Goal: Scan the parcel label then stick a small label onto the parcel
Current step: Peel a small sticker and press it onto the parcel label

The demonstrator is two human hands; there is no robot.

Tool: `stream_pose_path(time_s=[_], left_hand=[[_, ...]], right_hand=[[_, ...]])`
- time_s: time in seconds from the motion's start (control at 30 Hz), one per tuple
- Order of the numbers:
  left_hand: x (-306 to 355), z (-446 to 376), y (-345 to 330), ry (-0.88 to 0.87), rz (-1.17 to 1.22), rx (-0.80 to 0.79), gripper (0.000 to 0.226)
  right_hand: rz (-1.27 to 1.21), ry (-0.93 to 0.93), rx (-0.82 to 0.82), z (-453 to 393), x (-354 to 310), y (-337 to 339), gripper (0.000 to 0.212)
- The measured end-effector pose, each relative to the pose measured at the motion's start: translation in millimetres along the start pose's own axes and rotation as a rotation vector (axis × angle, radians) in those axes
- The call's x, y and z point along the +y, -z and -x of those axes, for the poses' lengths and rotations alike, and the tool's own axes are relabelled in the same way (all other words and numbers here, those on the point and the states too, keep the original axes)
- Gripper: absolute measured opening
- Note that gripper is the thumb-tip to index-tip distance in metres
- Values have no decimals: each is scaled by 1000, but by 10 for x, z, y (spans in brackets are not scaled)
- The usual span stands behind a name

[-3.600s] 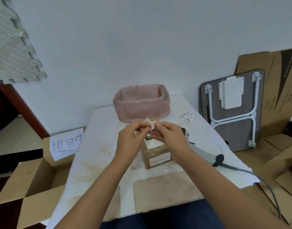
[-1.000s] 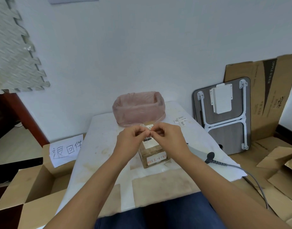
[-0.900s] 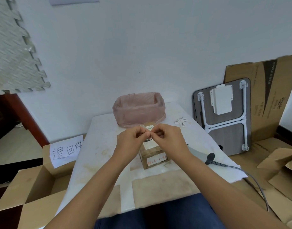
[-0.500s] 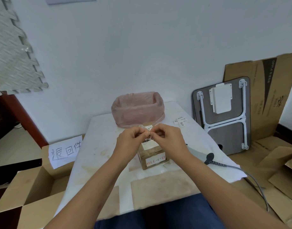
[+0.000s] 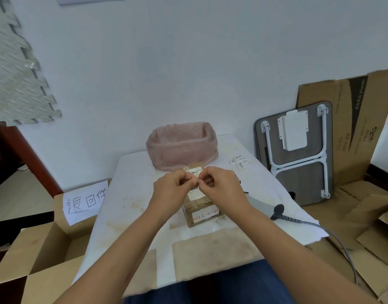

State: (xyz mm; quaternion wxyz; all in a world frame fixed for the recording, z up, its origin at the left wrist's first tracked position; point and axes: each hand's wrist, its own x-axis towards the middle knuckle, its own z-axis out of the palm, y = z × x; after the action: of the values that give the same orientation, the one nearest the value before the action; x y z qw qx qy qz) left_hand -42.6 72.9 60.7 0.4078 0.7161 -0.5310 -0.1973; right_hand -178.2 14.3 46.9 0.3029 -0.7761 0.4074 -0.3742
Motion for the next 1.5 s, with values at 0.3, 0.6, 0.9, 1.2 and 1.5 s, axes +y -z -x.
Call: stream_pose_path(time_s=[0.3, 0.6, 0.9, 1.2, 1.5], left_hand=[[20, 59, -44, -44, -76, 46, 15], [-33, 6, 34, 36, 95, -26, 15], [-24, -4, 53, -18, -70, 38, 15], [-16, -28, 91, -43, -157, 68, 16], [-37, 7, 88, -32, -69, 81, 15]], right_hand=[[-86, -13, 30, 22, 54, -59, 9], [-136, 14, 0, 2, 38, -57, 11], [26, 77, -49, -46, 19, -91, 12], [48, 67, -35, -88, -38, -146, 11], [-195, -18, 5, -75, -1, -153, 4]])
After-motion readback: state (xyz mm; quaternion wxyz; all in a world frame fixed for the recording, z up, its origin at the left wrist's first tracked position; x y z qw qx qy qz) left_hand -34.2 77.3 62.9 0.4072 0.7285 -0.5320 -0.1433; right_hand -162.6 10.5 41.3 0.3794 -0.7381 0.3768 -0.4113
